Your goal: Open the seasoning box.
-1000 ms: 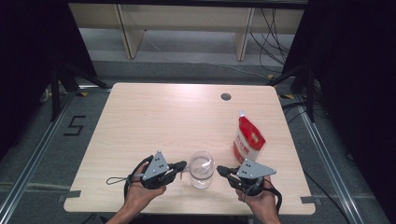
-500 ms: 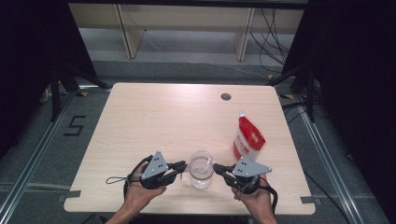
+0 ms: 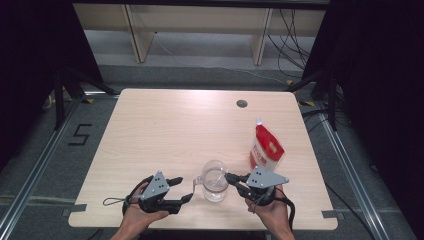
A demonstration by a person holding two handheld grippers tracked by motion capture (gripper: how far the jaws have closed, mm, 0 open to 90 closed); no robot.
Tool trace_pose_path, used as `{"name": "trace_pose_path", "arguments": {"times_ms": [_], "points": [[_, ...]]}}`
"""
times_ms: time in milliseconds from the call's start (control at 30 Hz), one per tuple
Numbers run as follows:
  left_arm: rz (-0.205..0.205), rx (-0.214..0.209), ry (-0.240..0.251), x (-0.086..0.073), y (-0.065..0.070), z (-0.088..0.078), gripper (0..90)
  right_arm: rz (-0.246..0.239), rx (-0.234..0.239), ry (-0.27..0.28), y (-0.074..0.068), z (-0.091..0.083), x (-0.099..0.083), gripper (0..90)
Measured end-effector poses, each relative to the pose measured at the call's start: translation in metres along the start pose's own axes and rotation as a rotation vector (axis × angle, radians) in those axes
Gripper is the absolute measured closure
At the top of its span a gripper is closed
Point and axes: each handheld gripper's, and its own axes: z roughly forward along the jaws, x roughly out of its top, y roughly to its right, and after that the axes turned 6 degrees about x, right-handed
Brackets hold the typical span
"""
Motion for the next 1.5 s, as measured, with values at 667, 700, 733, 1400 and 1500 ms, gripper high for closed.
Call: {"name": "trace_pose_path", "arguments": {"times_ms": [667,700,733,1400,1500], "points": [[-0.004,-0.002,-0.033,-0.014,0.002,-0.008,16.3,-0.018,0.008,0.022,-0.003,0.004,0.008,87.3],[0.016,-0.001,-0.042,-0.014,0.000,-0.008,16.3,-0.016,0.002,0.024,-0.004,0.004,0.008,87.3],[-0.011,0.007,-0.035,-0.015,0.000,-0.008,16.3,-0.028,0.001,0.025,-0.004,0.004,0.009,87.3],[-0.030,0.025,-0.054,-0.020,-0.004,-0.004,16.3,-0.034,0.026,0.044,-0.015,0.010,0.023,87.0],[-0.020,0.030,-0.059,-0.019,-0.004,-0.004,16.2,-0.061,0.037,0.037,-0.015,0.012,0.026,86.9]]}}
